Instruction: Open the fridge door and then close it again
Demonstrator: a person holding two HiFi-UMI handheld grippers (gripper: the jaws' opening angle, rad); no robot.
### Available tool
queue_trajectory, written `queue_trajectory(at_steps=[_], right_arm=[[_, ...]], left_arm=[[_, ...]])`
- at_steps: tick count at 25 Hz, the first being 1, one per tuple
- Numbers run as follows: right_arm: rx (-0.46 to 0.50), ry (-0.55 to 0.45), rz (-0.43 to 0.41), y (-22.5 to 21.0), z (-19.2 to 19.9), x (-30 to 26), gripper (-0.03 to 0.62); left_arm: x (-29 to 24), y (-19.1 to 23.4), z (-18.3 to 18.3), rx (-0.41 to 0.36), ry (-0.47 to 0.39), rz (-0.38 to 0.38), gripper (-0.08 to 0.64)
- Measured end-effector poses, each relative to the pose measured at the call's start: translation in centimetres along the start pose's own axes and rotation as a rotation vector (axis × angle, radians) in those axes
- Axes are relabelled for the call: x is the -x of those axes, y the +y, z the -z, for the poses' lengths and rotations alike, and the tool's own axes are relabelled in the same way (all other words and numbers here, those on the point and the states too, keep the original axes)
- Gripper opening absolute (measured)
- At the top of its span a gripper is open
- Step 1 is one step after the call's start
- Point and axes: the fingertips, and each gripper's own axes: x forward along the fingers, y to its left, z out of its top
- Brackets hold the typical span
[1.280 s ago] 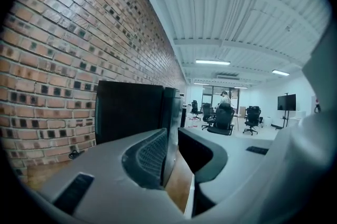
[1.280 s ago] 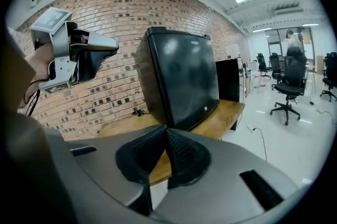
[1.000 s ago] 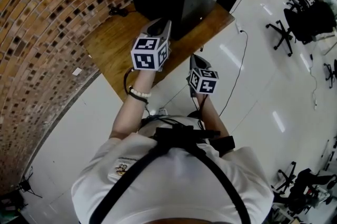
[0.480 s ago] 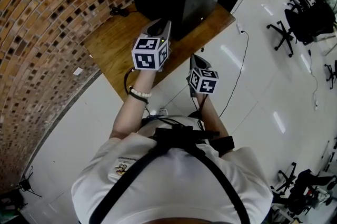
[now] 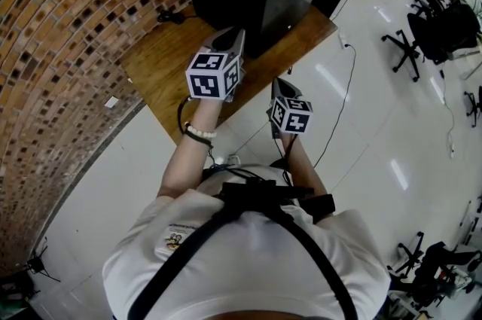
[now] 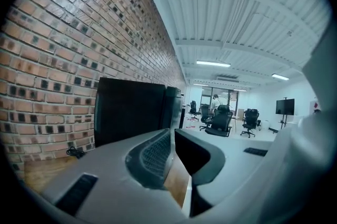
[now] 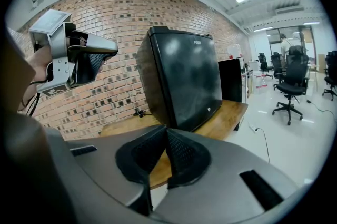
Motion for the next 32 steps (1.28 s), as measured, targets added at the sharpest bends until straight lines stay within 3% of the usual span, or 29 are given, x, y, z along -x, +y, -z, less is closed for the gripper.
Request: queue_trajectory(at_steps=[17,20,25,32], right_arm=[[0.012,0.021,-0.002,0.5,0.3,-1.9,0.011],[0.030,0.027,0.039,0.1,0.3,-3.3,0.032],[0.002,0.027,0.073,-0.6,-0.2,-6.4,0.172],[0.002,0.045,0.099,-1.2,-1.1,-12.3,0.221]], left_arm=[[-0.4,1.2,0.6,0.003,0.013,-0.022,0.031],[-0.4,1.5,0.7,0.002,0.016,-0.028,0.031],[-0.6,1.7,0.8,-0.008,0.028,-0.031,0.032],[-1.7,3.5,1.2,-0.029,0.055,-0.048,0.032]])
